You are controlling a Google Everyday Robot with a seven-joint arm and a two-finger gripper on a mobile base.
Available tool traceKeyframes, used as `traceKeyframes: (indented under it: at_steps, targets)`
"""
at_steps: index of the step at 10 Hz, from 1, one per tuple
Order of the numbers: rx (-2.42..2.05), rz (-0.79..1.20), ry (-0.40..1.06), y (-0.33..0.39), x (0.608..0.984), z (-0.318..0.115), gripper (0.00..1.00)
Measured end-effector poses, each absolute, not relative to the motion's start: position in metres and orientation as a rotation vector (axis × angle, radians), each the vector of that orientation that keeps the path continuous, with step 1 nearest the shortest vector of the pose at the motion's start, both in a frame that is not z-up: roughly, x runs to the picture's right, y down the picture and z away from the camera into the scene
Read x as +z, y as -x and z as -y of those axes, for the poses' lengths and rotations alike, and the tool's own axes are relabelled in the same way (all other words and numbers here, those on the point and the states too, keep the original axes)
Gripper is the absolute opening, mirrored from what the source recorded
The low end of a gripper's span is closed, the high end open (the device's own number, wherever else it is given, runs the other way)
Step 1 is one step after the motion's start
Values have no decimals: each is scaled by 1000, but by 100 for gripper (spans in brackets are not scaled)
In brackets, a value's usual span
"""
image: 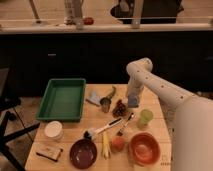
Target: Place sponge in plastic cup
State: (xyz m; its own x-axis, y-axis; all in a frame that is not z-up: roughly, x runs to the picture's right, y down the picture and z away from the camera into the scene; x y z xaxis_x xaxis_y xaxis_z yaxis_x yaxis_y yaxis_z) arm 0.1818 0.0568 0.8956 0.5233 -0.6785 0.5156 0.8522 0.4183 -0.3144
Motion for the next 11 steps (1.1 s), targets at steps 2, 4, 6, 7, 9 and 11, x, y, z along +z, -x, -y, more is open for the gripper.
traceKeyframes:
  at_steps: [2,4,6,7,9,11]
  targets:
    - [-990,328,581,-180,887,-54,2]
    - [-992,324,577,-178,881,-52,2]
    - [-992,320,574,-179,875,-51,2]
    - [-994,317,573,-179,872,-50,2]
    - [-996,311,572,-179,867,-48,2]
    - [-996,303,571,-181,863,-47,2]
